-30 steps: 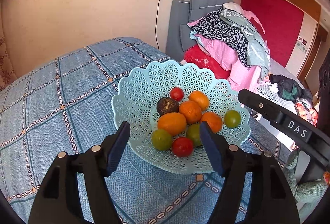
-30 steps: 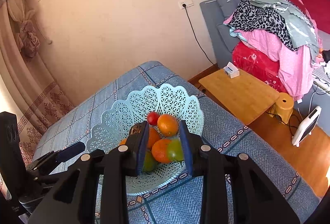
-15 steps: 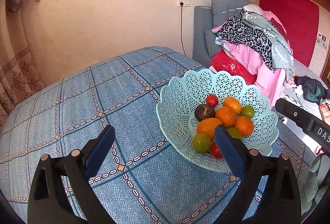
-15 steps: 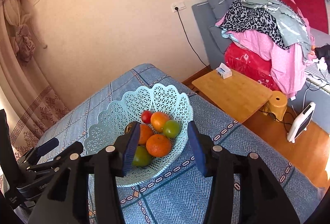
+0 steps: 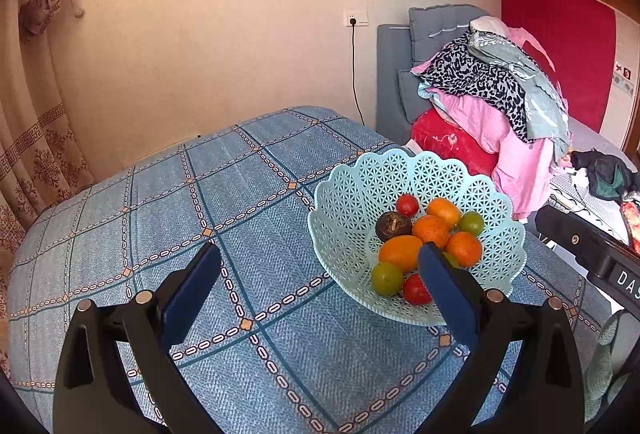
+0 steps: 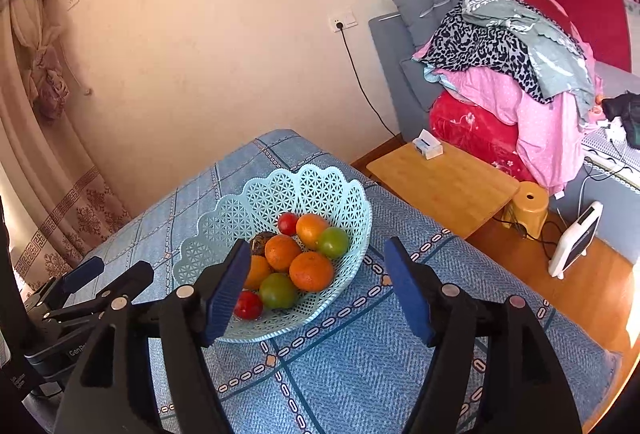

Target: Organize fruits

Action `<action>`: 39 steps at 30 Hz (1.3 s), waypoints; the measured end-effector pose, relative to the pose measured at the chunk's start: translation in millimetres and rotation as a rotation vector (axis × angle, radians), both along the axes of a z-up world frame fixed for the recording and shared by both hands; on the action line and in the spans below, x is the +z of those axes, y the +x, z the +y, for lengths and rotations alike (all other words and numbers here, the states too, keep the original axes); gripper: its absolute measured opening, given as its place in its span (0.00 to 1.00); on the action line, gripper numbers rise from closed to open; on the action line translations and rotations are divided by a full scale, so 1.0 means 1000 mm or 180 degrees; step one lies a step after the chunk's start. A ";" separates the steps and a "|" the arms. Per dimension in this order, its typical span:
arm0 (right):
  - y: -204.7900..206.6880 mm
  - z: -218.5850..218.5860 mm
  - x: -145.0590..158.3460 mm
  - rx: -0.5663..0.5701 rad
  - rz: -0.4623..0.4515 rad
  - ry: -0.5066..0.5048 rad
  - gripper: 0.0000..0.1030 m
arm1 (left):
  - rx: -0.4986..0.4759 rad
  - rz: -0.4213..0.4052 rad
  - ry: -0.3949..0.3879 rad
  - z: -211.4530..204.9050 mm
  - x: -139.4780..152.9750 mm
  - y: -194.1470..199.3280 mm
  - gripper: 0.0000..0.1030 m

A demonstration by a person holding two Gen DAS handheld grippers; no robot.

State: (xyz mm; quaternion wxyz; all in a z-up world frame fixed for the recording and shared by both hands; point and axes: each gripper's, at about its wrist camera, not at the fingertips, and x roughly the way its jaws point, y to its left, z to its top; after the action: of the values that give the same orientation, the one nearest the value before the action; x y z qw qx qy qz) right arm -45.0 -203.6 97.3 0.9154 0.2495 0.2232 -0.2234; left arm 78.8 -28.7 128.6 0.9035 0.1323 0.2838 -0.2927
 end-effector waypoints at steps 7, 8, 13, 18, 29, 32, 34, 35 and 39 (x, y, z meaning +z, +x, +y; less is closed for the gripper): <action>-0.004 0.011 0.007 -0.0002 0.0025 -0.0117 0.72 | 0.0017 -0.0181 0.0049 0.008 0.007 -0.013 0.97; -0.004 0.014 0.008 -0.0003 0.0035 -0.0162 0.74 | 0.0029 -0.0202 0.0067 0.009 0.007 -0.014 0.97; -0.002 0.031 0.014 0.0025 0.0102 -0.0414 0.85 | 0.0058 -0.0251 0.0110 0.016 0.008 -0.018 0.97; 0.000 0.043 0.016 0.0014 0.0204 -0.0600 0.88 | 0.0142 -0.0373 0.0147 0.024 0.011 -0.018 0.97; 0.009 0.062 0.018 -0.0075 0.0505 -0.0919 0.95 | 0.0241 -0.0369 0.0137 0.037 0.012 -0.007 0.97; 0.014 0.068 0.014 -0.0061 0.0648 -0.1007 0.95 | 0.0225 -0.0342 0.0153 0.037 0.010 -0.006 0.97; 0.014 0.072 0.012 -0.0054 0.0675 -0.1053 0.95 | 0.0235 -0.0381 0.0207 0.035 0.007 -0.006 0.97; 0.014 0.073 0.012 -0.0049 0.0670 -0.1078 0.95 | 0.0240 -0.0406 0.0241 0.034 0.005 -0.006 0.97; 0.011 0.083 0.013 -0.0153 0.0669 -0.1282 0.95 | 0.0227 -0.0392 0.0299 0.031 0.000 -0.003 0.97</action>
State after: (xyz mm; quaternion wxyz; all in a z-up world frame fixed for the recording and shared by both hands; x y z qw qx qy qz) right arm -34.0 -120.3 110.6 0.9129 0.0423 0.2622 -0.3100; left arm 75.5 2.2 128.2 0.9218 0.1822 0.2457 -0.2380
